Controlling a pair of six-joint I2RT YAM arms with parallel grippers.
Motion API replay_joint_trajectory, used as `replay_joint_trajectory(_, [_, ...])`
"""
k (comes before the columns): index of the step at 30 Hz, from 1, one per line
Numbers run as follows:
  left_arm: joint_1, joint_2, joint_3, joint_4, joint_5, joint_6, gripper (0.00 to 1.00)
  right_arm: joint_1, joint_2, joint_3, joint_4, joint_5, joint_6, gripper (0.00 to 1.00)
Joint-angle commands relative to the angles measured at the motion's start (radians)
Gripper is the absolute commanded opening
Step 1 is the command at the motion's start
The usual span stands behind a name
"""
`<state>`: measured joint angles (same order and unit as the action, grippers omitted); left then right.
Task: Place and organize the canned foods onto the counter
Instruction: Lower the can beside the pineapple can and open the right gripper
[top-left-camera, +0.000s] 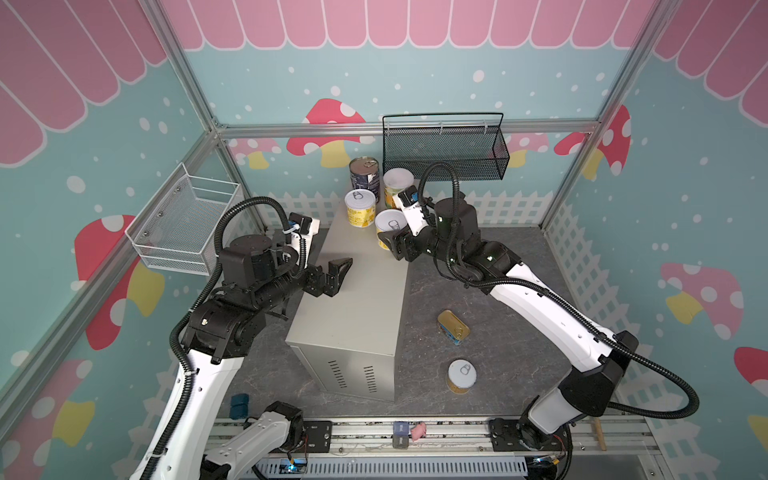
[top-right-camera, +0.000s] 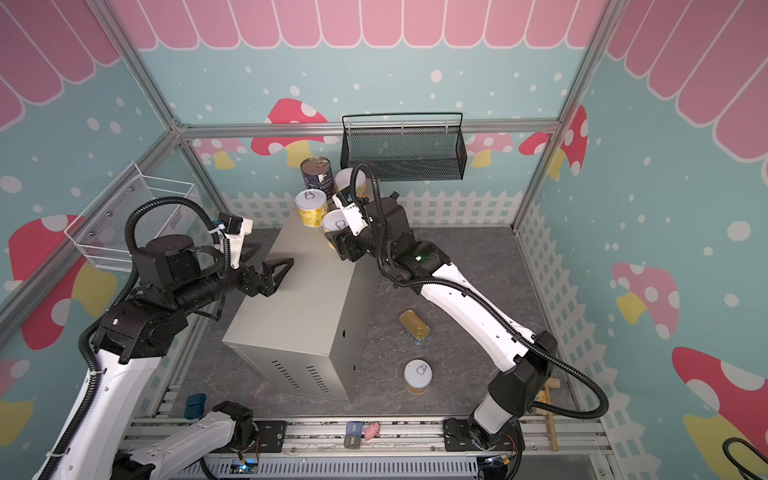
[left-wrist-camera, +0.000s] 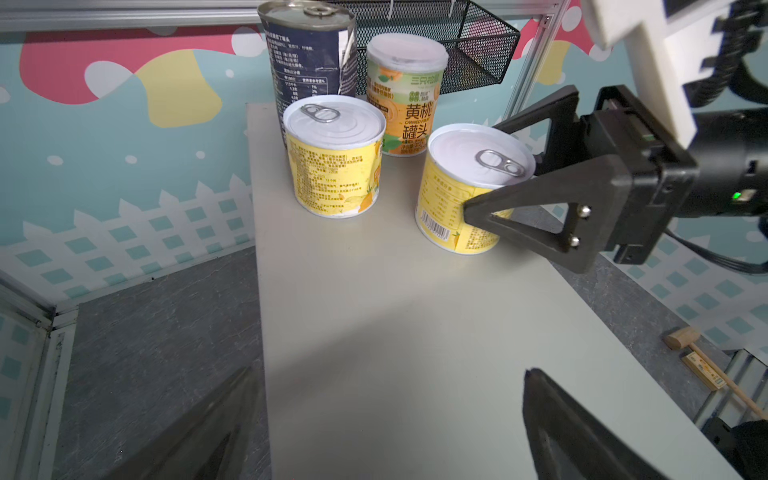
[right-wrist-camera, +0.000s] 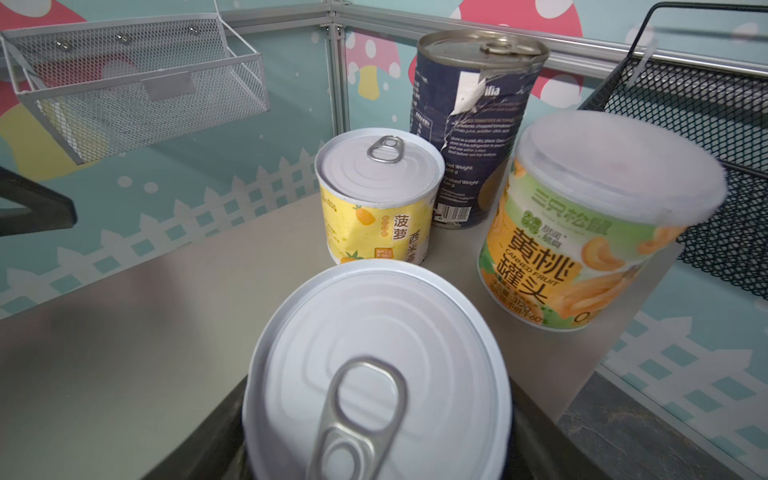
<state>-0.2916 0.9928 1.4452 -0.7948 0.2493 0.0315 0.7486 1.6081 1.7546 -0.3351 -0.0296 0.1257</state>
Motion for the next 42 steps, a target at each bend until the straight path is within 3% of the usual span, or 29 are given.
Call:
replay_joint_trajectory(1, [0.005,-0.009,-0.013,0.036,0.019,0.001,0.99,-0.018,0.036,-0.020,0.032,0.046,0.021,0.68])
replay_joint_trajectory(34, [-0.004,-0.020,-0.022,0.054,0.030,-0.002,0.99,-0.053,0.093,-0.034,0.108,0.117,0.039,0.69])
replay_joint_trajectory(38, [-0.004,-0.019,-0.021,0.054,0.032,-0.002,0.99,-0.053,0.092,-0.034,0.111,0.095,0.037,0.74])
replay_joint_trajectory(42, [-0.003,-0.019,-0.020,0.055,0.033,-0.004,0.99,-0.053,0.063,-0.065,0.122,0.088,0.047,0.89])
